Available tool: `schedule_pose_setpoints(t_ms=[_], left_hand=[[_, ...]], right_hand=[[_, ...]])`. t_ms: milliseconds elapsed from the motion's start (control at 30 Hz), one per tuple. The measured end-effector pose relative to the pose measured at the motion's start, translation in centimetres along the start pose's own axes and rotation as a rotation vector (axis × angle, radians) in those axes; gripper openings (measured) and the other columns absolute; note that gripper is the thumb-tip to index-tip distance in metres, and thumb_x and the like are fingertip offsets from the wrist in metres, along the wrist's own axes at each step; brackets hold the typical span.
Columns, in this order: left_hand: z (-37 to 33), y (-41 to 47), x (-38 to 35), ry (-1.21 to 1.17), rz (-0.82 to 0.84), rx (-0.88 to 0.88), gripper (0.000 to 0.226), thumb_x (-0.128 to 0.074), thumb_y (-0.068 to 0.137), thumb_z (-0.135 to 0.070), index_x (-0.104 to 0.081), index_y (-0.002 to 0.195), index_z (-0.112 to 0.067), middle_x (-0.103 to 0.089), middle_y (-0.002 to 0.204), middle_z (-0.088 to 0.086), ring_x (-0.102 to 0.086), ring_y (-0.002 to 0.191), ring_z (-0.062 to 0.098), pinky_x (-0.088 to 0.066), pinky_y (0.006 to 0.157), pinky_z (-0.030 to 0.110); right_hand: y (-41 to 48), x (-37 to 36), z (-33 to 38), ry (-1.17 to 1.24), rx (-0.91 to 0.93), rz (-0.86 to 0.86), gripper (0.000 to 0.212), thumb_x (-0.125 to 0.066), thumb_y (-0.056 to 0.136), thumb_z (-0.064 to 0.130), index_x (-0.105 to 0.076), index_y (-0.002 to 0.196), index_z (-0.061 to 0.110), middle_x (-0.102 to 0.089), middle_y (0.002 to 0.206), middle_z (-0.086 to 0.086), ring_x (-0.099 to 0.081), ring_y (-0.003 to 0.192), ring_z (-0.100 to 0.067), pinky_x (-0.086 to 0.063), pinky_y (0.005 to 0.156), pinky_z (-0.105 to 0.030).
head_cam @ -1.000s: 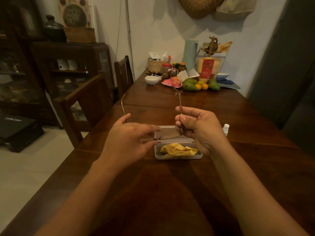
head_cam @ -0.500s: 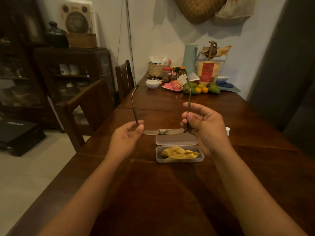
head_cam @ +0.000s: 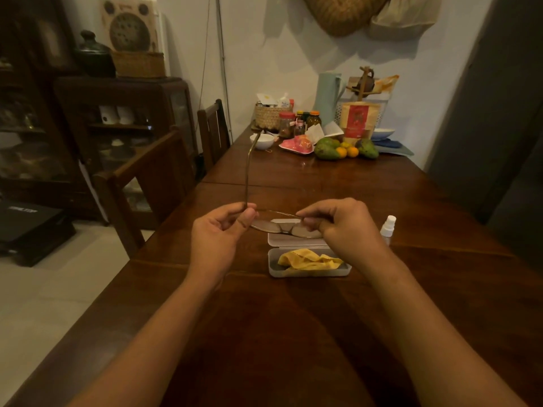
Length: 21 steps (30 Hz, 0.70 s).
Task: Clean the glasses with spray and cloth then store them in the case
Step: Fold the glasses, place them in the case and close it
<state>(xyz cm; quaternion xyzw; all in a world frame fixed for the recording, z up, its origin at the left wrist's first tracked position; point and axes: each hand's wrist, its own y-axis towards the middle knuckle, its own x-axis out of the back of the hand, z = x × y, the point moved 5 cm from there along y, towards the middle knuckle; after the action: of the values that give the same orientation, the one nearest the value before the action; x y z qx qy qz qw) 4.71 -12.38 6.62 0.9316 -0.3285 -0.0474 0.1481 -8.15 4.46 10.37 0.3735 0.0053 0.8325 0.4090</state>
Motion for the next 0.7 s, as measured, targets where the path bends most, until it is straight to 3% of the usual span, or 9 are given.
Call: schedule_pose_setpoints(t_ms=[133, 267, 367, 533, 700], left_hand=[[-0.1, 0.0, 0.1, 0.106, -0.019, -0.029, 0.027, -0.069, 0.089, -0.021, -0.071, 0.116, -0.022, -0.076, 0.104, -0.003, -0.071, 0.100, 0.006, -0.057, 0.091, 0.033], [-0.7, -0.4, -0.2, 0.306, -0.029, -0.117, 0.026, -0.069, 0.090, -0.022, -0.072, 0.116, -0.022, -0.072, 0.108, -0.011, -0.065, 0.100, -0.004, -0.052, 0.089, 0.018], [-1.0, -0.6, -0.3, 0.429, -0.047, -0.174, 0.025, -0.069, 0.091, -0.021, -0.073, 0.116, -0.020, -0.071, 0.109, -0.010, -0.064, 0.102, 0.000, -0.050, 0.088, 0.019], [-1.2, -0.8, -0.5, 0.608, -0.037, -0.254, 0.023, -0.066, 0.093, -0.022, -0.073, 0.115, -0.017, -0.074, 0.105, -0.005, -0.061, 0.092, 0.000, -0.042, 0.074, 0.007], [-1.2, -0.9, -0.7, 0.690, 0.022, -0.232, 0.024, -0.066, 0.093, -0.022, -0.072, 0.115, -0.019, -0.075, 0.105, -0.003, -0.063, 0.087, 0.004, -0.054, 0.076, 0.021]], right_hand=[[-0.1, -0.3, 0.2, -0.063, 0.004, 0.060, 0.030, -0.062, 0.094, -0.003, -0.077, 0.109, 0.019, -0.071, 0.092, 0.005, -0.063, 0.086, -0.002, -0.049, 0.066, -0.007], [-0.1, -0.2, 0.4, -0.122, -0.004, 0.104, 0.036, -0.059, 0.094, -0.008, -0.076, 0.112, 0.018, -0.073, 0.100, 0.001, -0.063, 0.091, -0.006, -0.048, 0.070, -0.008], [-0.2, -0.3, 0.6, -0.170, -0.022, 0.143, 0.042, -0.056, 0.091, -0.013, -0.075, 0.114, 0.018, -0.074, 0.106, 0.001, -0.063, 0.089, 0.001, -0.049, 0.075, -0.008], [-0.4, -0.4, 1.0, -0.214, -0.023, 0.179, 0.041, -0.055, 0.094, -0.010, -0.073, 0.118, 0.017, -0.073, 0.112, -0.002, -0.066, 0.101, -0.010, -0.054, 0.088, -0.021], [-0.4, -0.5, 1.1, -0.269, 0.020, 0.183, 0.038, -0.056, 0.095, -0.006, -0.074, 0.116, 0.021, -0.074, 0.114, -0.001, -0.067, 0.105, -0.015, -0.056, 0.094, -0.035]])
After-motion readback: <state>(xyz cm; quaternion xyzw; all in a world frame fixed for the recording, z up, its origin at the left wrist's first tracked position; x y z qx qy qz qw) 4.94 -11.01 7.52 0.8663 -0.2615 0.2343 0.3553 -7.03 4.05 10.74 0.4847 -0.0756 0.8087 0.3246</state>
